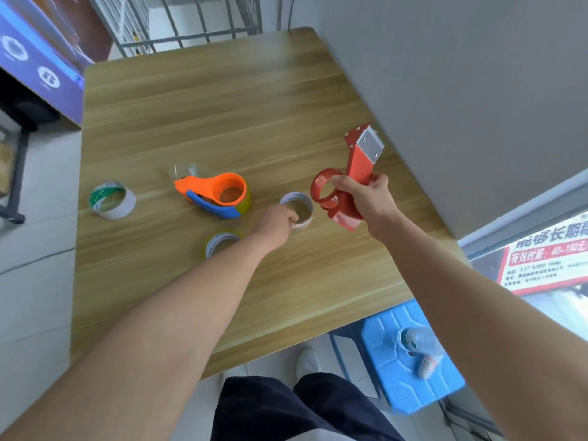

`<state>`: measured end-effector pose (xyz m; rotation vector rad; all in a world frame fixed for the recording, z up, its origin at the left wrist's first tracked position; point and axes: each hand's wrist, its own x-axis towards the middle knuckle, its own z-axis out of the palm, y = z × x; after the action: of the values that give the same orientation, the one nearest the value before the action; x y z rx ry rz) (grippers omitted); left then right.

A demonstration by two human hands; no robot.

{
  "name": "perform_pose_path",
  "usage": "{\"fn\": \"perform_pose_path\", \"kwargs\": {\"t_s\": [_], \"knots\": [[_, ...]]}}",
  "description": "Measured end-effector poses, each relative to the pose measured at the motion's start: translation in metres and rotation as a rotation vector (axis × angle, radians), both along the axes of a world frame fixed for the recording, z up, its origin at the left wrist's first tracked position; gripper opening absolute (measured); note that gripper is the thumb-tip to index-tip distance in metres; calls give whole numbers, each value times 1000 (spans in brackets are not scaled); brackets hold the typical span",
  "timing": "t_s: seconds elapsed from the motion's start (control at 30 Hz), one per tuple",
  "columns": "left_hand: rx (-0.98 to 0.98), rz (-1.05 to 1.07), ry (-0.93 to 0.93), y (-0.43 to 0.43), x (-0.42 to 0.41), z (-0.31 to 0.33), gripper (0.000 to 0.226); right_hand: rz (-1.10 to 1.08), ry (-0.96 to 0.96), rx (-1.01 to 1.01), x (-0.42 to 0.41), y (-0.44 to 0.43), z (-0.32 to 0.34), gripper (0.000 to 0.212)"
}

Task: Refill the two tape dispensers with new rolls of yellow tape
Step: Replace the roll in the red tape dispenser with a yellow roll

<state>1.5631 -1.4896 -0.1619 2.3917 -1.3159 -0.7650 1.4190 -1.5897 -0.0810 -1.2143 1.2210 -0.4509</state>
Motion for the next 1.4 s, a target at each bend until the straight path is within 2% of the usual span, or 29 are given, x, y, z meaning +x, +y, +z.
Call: {"fn": "perform_pose_path", "kwargs": {"t_s": [0.23, 0.5, 0.63, 0.73, 0.9, 1.07, 1.2, 1.4], "knots": [[-164, 217, -4, 33, 17, 30, 23, 114, -42, 1, 28, 17, 12, 84], [-107, 394, 24, 104, 41, 39, 16, 265, -44, -17, 63, 54, 22, 76], [27, 300, 76, 119, 34, 27, 22, 289, -29, -27, 66, 64, 22, 77], [171, 184, 3, 127, 31, 13, 33, 300, -3, -40, 68, 70, 17, 80], [223, 104, -116, 135, 33, 0, 21, 296, 11, -46, 65, 80, 11, 80], [271, 7, -188, 133, 36, 0, 20, 274, 31, -72, 58, 89, 14, 80], [55, 153, -66, 131, 43, 13, 21, 268, 24, -85, 55, 93, 24, 75], [-321, 425, 168, 130, 62, 84, 23, 235, -19, -144, 63, 99, 47, 78]]}}
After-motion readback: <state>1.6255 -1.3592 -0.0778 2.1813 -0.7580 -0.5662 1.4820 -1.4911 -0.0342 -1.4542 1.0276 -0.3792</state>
